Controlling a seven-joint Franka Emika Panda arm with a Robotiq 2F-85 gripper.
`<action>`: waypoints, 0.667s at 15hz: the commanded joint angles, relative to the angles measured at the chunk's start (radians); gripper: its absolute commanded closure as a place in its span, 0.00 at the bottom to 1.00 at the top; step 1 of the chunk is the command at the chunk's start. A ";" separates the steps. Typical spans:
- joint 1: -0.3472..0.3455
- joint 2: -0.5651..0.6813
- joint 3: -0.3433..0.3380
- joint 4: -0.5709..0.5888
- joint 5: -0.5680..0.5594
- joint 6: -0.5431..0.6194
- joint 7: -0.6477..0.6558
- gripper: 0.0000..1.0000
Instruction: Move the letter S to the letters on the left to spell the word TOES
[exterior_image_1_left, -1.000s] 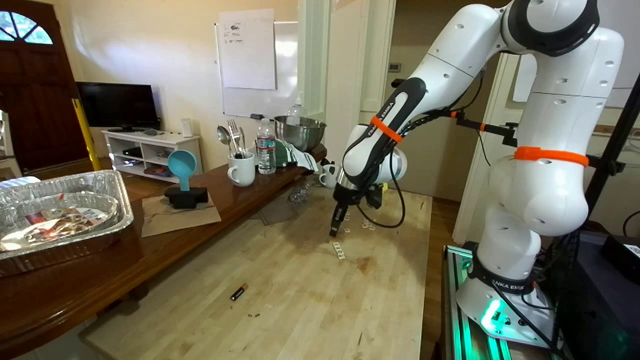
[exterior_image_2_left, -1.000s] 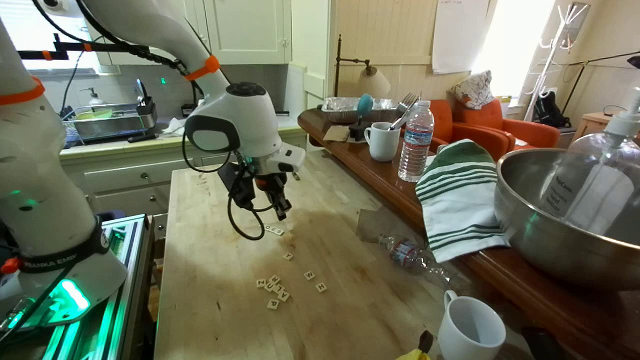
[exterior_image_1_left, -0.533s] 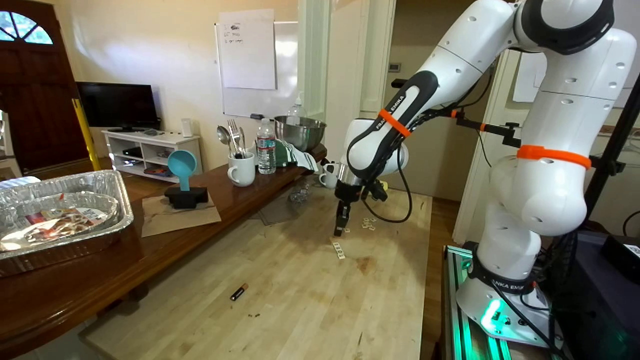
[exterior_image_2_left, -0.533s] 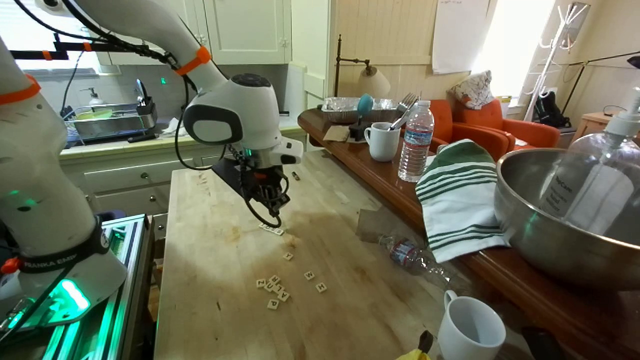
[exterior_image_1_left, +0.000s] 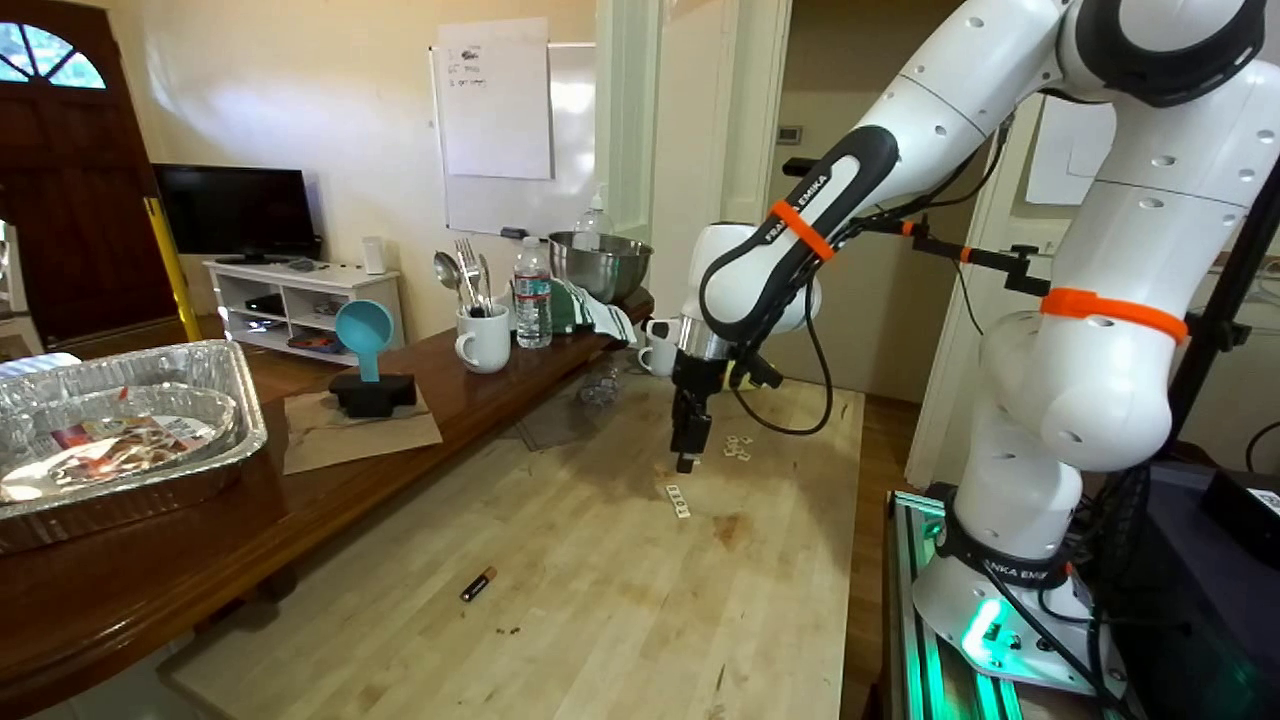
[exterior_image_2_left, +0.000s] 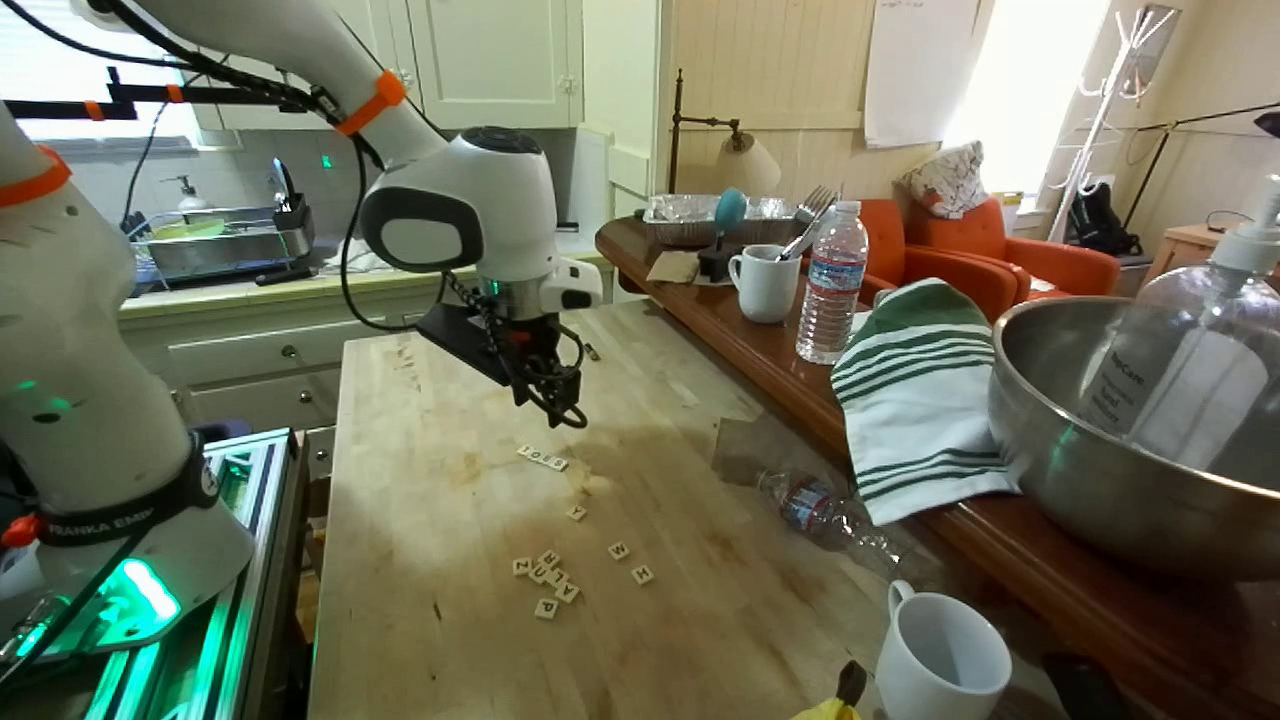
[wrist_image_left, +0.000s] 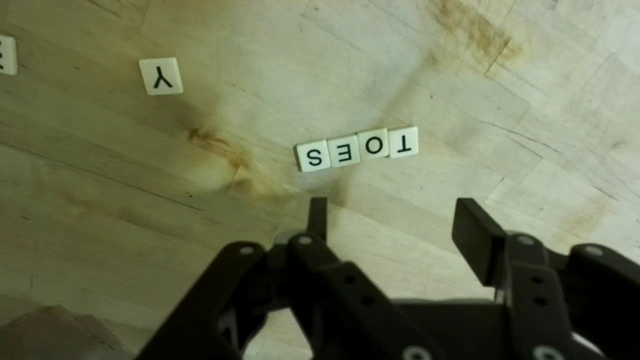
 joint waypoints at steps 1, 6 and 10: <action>-0.021 -0.045 0.007 -0.009 -0.045 -0.057 -0.036 0.02; -0.021 -0.064 0.002 -0.009 -0.070 -0.078 -0.086 0.00; -0.026 -0.081 0.005 -0.009 -0.085 -0.087 -0.089 0.00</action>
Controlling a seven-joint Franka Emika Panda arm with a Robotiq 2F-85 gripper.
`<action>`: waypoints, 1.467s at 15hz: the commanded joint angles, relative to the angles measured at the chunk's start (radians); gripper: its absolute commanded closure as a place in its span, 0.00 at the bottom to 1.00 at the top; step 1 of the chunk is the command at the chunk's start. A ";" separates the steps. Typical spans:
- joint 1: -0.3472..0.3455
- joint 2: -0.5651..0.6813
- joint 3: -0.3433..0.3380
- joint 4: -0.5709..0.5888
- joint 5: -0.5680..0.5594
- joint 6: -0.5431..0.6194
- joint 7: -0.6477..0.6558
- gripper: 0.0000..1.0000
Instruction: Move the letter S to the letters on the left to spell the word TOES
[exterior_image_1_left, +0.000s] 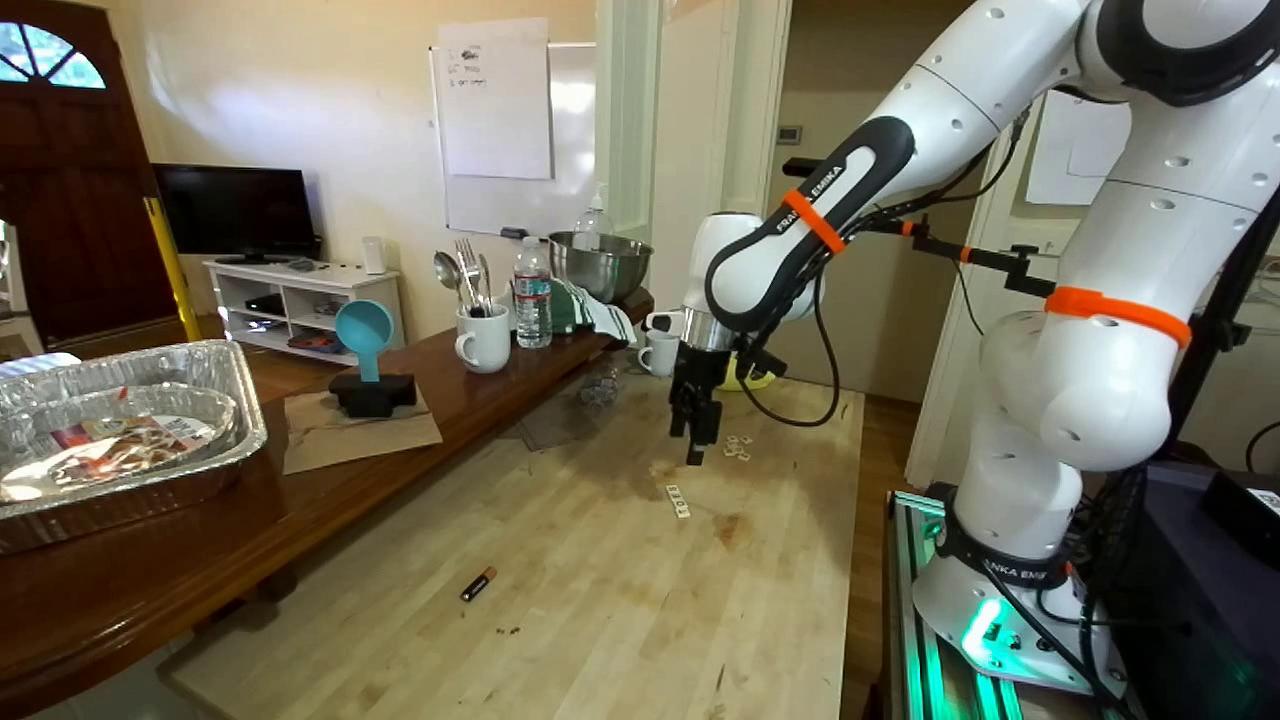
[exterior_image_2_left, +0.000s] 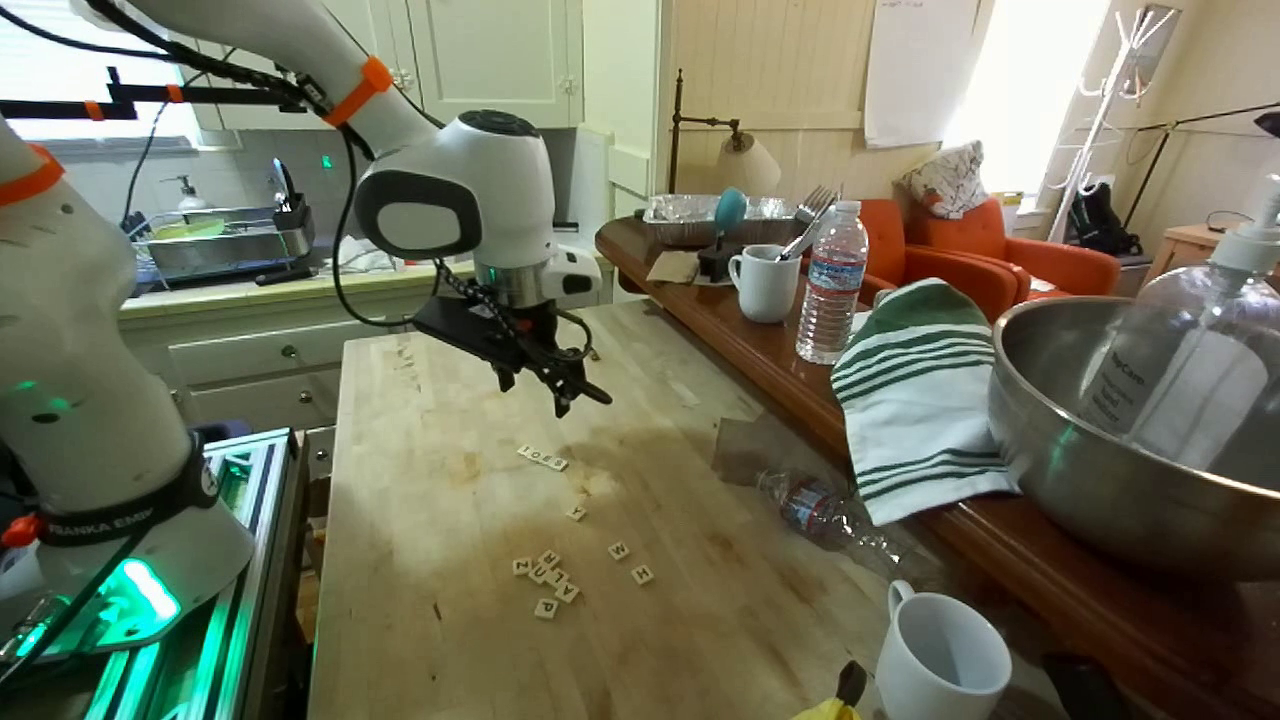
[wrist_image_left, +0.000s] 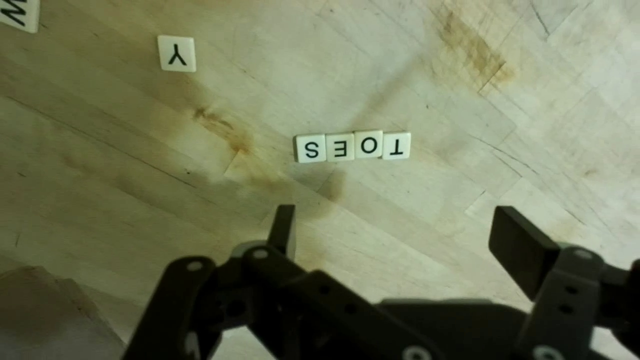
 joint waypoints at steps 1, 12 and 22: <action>-0.019 -0.039 0.006 -0.009 -0.037 -0.030 -0.004 0.00; -0.018 -0.038 -0.001 0.000 -0.041 -0.003 0.002 0.00; -0.019 -0.042 -0.001 0.000 -0.042 -0.003 0.003 0.00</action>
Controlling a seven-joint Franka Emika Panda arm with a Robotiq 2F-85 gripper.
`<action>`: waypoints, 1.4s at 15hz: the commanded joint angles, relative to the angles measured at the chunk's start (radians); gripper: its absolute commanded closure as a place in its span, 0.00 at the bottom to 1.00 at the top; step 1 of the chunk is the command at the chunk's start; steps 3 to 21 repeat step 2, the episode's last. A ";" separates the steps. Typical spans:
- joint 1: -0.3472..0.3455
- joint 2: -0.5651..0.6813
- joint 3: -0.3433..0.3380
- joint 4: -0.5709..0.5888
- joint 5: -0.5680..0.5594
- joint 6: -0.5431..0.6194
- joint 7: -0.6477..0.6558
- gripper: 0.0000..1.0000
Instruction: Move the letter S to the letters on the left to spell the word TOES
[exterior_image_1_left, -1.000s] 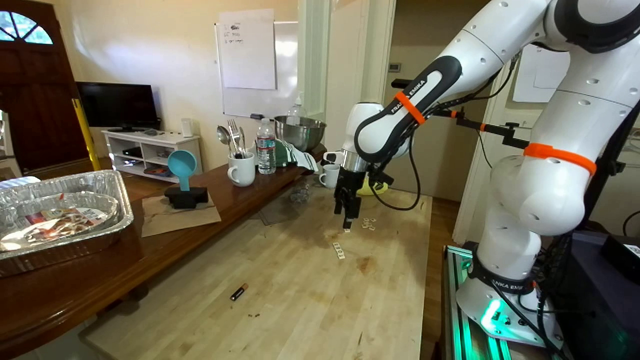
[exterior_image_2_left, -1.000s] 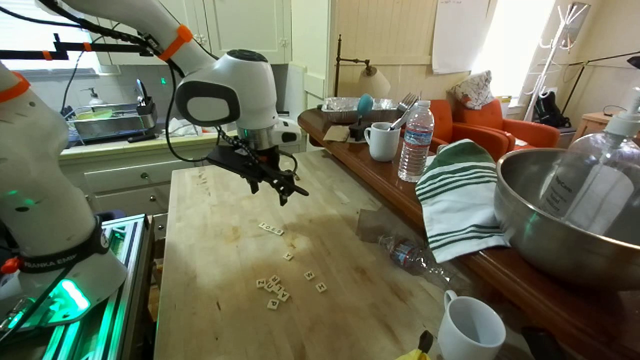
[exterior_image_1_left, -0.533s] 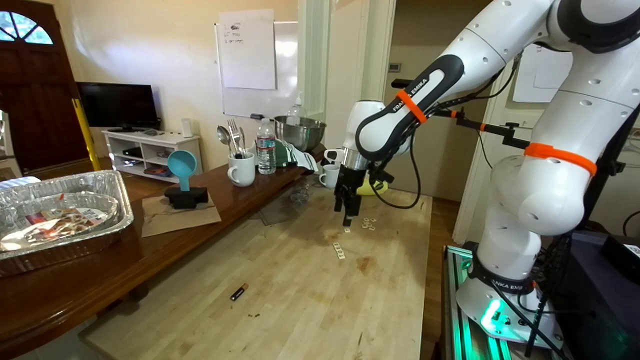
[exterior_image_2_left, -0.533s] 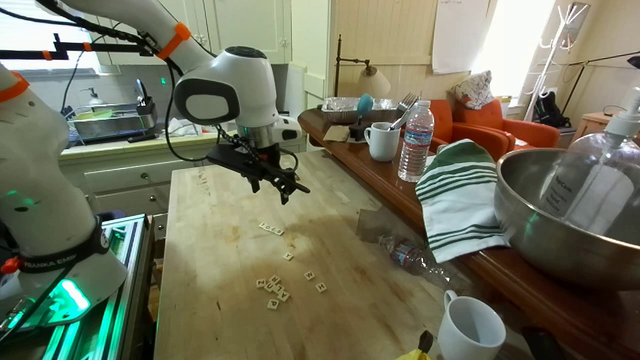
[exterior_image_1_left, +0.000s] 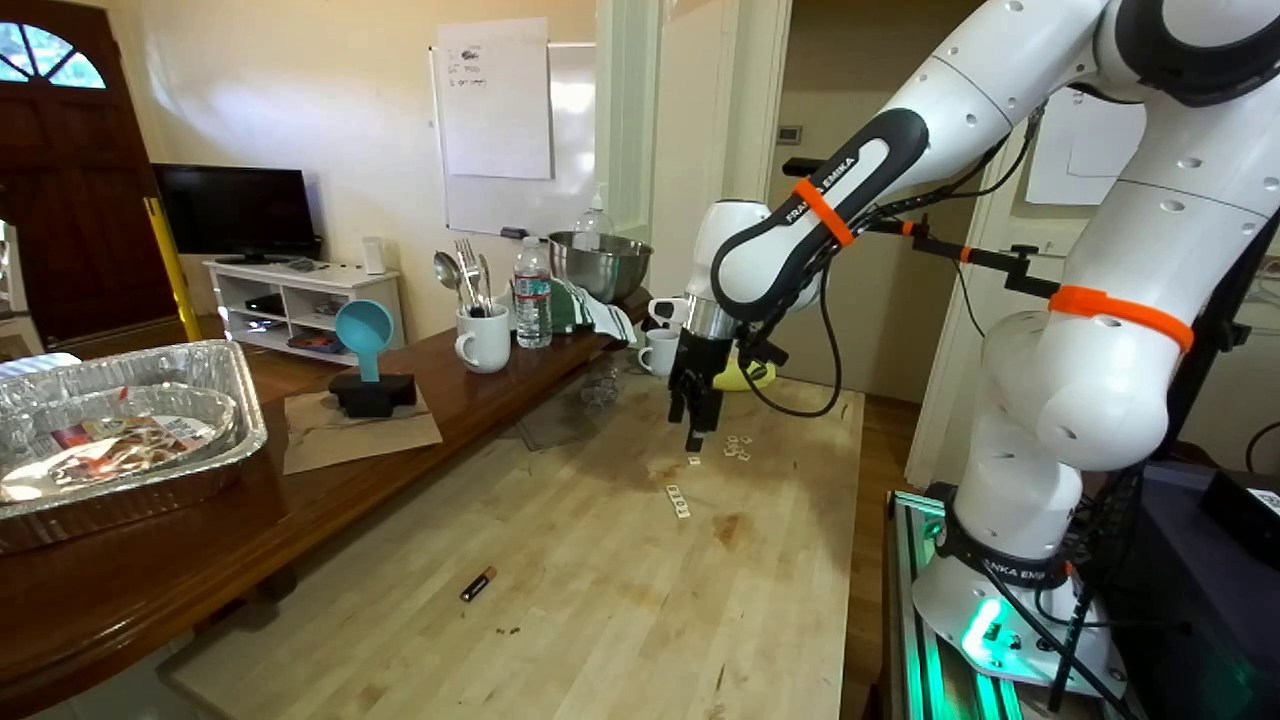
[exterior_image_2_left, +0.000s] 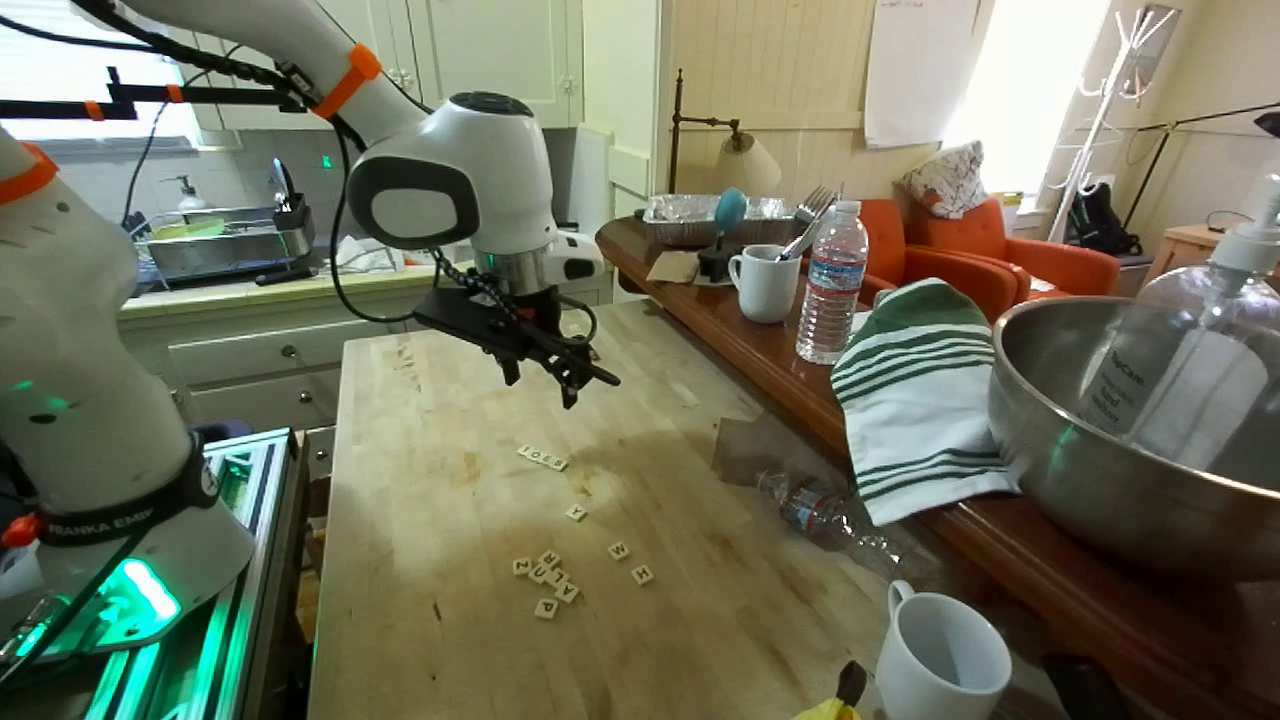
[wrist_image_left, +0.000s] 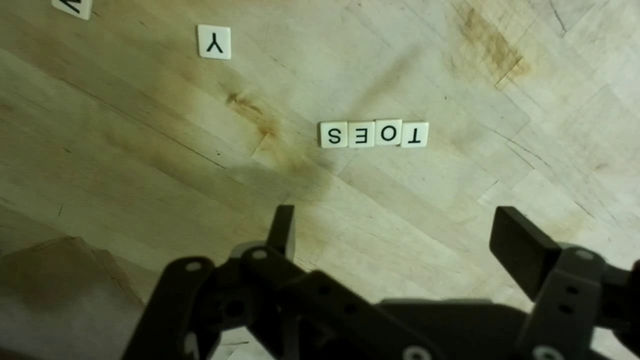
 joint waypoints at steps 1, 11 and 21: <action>0.001 -0.002 -0.001 0.000 -0.003 -0.003 0.003 0.00; 0.001 -0.002 -0.001 0.000 -0.003 -0.003 0.003 0.00; 0.001 -0.002 -0.001 0.000 -0.003 -0.003 0.003 0.00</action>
